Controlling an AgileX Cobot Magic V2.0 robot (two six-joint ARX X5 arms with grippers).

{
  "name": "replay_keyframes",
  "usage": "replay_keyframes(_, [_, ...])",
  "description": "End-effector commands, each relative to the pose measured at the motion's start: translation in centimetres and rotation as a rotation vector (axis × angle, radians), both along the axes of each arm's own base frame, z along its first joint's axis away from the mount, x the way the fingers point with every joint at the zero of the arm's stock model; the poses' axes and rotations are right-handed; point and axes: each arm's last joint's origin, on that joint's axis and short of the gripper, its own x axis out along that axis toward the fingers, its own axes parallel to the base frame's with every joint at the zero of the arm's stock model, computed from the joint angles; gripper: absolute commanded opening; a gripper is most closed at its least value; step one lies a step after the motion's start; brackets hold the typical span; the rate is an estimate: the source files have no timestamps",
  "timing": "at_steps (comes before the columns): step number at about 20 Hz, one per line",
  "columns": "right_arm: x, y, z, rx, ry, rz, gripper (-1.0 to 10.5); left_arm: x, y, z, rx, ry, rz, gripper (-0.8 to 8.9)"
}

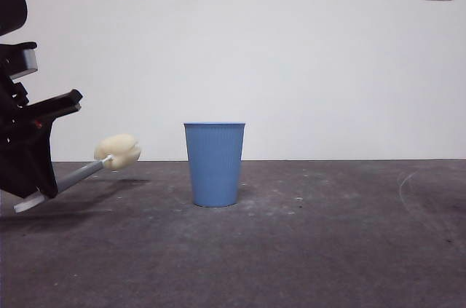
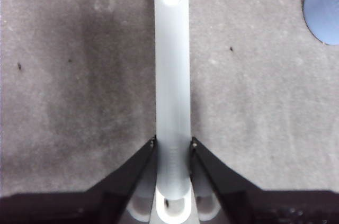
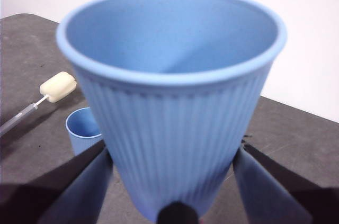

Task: Pick up the cup brush,pick up the cup,insert the brush into the cup,clean the cup,put the cup brush back,put the cup back to the fixed position on the table

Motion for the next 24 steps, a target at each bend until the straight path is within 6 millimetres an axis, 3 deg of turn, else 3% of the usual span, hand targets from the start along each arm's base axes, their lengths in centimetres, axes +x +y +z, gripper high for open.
replay_keyframes(1, [0.0,0.0,0.1,0.021,-0.003,-0.009,-0.2,0.3,-0.1,-1.1,0.011,0.034,0.015,-0.09])
replay_keyframes(7, [0.0,0.0,0.1,0.020,-0.003,-0.009,-0.2,0.7,-0.2,-2.8,0.027,0.096,0.037,0.11])
replay_keyframes(8, [0.0,0.0,0.1,0.020,-0.003,-0.009,-0.2,0.8,-0.2,-2.8,0.018,0.095,0.040,0.71])
replay_keyframes(10, [0.0,0.0,0.1,0.020,-0.003,-0.009,-0.2,0.7,-0.2,-2.7,0.012,0.100,0.039,3.22])
replay_keyframes(11, [0.0,0.0,0.1,0.020,-0.002,-0.009,-0.2,0.6,-0.2,-2.7,0.007,0.107,0.038,3.84])
replay_keyframes(14, [0.0,0.0,0.1,0.019,-0.002,-0.009,-0.2,0.4,-0.2,-2.2,-0.008,0.102,0.030,3.82])
replay_keyframes(20, [0.3,0.4,-0.1,0.025,-0.039,-0.027,-0.2,-1.1,0.5,1.7,-0.036,-0.025,0.042,3.83])
replay_keyframes(24, [1.7,2.7,-3.5,0.039,-0.103,-0.018,-0.2,-3.9,1.0,6.0,-0.114,-0.180,0.004,3.83])
